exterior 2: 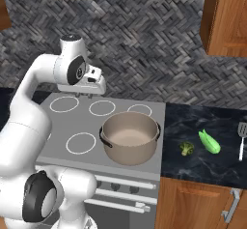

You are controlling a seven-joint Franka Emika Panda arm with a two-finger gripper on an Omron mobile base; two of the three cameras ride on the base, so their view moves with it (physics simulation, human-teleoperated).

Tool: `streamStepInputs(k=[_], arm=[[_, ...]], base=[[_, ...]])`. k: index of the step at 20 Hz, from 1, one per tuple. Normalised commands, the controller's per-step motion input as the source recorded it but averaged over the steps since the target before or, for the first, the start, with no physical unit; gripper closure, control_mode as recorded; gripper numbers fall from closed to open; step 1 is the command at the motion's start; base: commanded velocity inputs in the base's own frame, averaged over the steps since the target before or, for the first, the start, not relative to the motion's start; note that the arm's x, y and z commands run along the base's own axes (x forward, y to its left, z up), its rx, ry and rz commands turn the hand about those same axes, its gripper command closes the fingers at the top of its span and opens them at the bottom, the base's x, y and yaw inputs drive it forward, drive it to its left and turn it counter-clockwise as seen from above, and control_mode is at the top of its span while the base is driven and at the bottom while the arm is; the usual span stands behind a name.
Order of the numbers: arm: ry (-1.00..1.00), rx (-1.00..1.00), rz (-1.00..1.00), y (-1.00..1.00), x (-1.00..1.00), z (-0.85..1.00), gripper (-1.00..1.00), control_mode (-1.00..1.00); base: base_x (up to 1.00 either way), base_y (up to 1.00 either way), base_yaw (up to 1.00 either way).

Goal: Put the broccoli and corn in the pot. Retrieve the spatula and lightly stir the vegetables in the pot.

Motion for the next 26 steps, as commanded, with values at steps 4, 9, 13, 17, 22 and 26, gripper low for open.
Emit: streamStepInputs(k=[4, 9, 13, 17, 22, 26], arm=[[-0.04, 0.0, -0.02, -0.12, -0.21, -0.02, -1.0, -1.0], [-0.14, 0.03, -0.07, -0.49, -0.5, -0.03, -1.0, -1.0], [0.0, 0.15, -0.17, -0.77, -0.38, 0.03, -1.0, -1.0], [0.0, 0.19, -0.2, -0.96, -0.29, 0.02, -1.0, -1.0], [0.01, 0.22, -0.36, -0.93, -0.1, 0.03, -1.0, -1.0], [0.0, 0.13, -0.44, -0.88, -0.01, -0.01, -1.0, -1.0]], base=[[0.0, 0.0, 0.0], [0.0, 0.0, 0.0], [0.0, 0.0, 0.0], [0.0, 0.0, 0.0], [0.0, 0.0, 0.0], [0.0, 0.0, 0.0]])
